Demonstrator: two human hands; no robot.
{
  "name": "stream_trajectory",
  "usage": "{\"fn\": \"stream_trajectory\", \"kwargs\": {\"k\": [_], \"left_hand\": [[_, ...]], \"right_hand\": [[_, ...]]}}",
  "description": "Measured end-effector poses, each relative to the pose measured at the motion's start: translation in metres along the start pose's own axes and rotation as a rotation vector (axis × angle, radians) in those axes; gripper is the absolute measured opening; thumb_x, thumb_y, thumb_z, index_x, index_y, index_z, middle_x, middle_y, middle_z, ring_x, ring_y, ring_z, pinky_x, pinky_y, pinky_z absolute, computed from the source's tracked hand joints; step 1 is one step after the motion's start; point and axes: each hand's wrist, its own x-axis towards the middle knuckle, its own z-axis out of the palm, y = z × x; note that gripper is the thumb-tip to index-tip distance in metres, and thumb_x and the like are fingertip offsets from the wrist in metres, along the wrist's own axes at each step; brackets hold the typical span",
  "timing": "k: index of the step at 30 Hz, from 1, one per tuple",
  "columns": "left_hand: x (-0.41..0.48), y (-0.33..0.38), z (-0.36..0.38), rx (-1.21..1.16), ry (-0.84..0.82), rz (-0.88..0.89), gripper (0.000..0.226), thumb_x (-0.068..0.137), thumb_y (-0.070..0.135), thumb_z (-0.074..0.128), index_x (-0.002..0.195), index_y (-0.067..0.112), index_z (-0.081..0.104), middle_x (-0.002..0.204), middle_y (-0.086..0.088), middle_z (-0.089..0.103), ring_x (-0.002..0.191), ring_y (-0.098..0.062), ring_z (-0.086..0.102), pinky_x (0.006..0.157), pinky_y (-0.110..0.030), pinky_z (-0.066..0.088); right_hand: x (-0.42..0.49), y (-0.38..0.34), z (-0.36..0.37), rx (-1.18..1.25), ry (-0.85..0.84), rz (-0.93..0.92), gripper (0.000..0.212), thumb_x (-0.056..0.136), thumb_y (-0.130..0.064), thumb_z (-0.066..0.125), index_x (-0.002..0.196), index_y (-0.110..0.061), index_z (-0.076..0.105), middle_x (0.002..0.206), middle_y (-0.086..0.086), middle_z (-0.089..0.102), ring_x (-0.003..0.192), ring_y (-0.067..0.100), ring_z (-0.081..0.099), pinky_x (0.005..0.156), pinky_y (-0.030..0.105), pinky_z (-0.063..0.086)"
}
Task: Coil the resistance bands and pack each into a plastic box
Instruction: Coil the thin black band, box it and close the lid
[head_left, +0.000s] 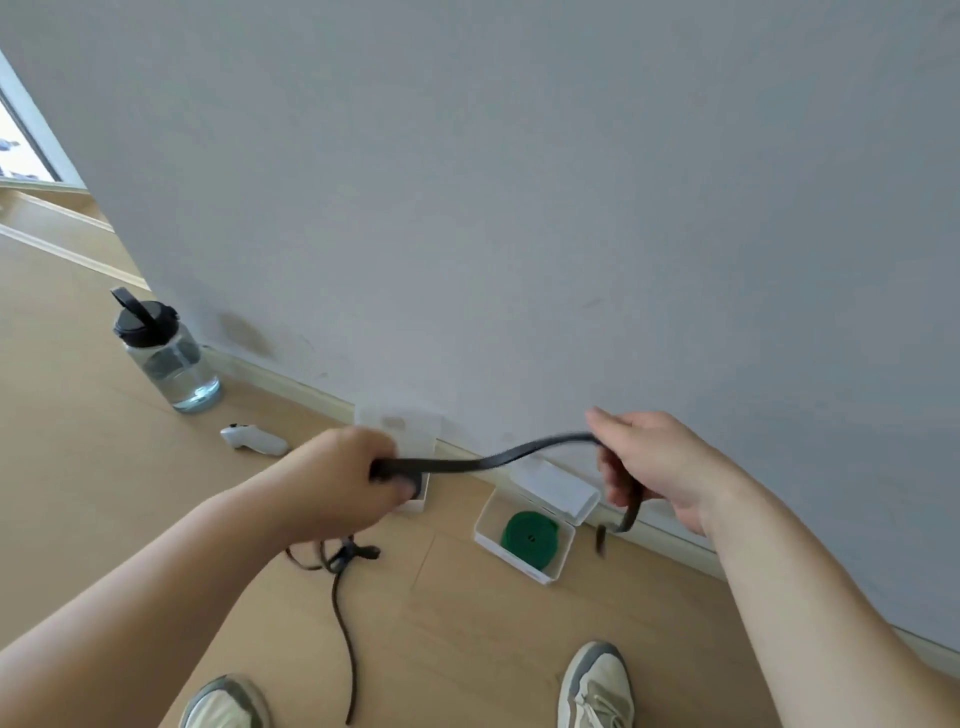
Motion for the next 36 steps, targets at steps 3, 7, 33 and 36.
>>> {"fn": "stream_trajectory", "kwargs": {"k": [3, 7, 33, 36], "left_hand": [[-0.014, 0.039, -0.016, -0.399, 0.111, 0.217, 0.005, 0.091, 0.024, 0.068, 0.089, 0.029, 0.067, 0.058, 0.013, 0.052, 0.049, -0.004, 0.045, 0.049, -0.013, 0.04], [-0.025, 0.065, -0.022, -0.499, 0.182, 0.404, 0.026, 0.088, 0.003, 0.064, 0.097, 0.027, 0.07, 0.064, 0.009, 0.059, 0.054, -0.007, 0.049, 0.054, -0.017, 0.043], [-0.02, 0.055, -0.007, -0.5, 0.216, 0.415, 0.041, 0.082, 0.0, 0.057, 0.115, 0.021, 0.048, 0.094, 0.005, 0.068, 0.084, -0.014, 0.068, 0.071, -0.033, 0.057], [0.001, 0.036, 0.001, -0.205, 0.14, 0.287, 0.038, 0.085, 0.006, 0.054, 0.114, 0.029, 0.05, 0.098, 0.008, 0.06, 0.079, -0.009, 0.06, 0.065, -0.028, 0.052]], "right_hand": [[-0.001, -0.002, 0.014, -0.287, 0.03, -0.071, 0.059, 0.101, -0.064, 0.042, 0.077, -0.012, 0.057, 0.079, 0.002, 0.063, 0.077, 0.025, 0.06, 0.073, 0.034, 0.031], [-0.023, -0.042, 0.048, 0.106, -0.111, -0.375, 0.063, 0.099, -0.073, 0.033, 0.117, -0.027, 0.073, 0.112, -0.009, 0.078, 0.118, 0.009, 0.067, 0.111, 0.041, 0.043], [-0.037, -0.041, 0.079, 0.015, -0.176, -0.36, 0.077, 0.101, -0.069, 0.032, 0.068, -0.009, 0.067, 0.057, -0.004, 0.065, 0.064, 0.023, 0.07, 0.088, 0.041, 0.058], [-0.035, -0.045, 0.074, 0.118, -0.033, -0.401, 0.063, 0.096, -0.049, 0.065, 0.058, -0.002, 0.047, 0.048, 0.004, 0.035, 0.046, 0.024, 0.04, 0.064, 0.042, 0.052]]}}
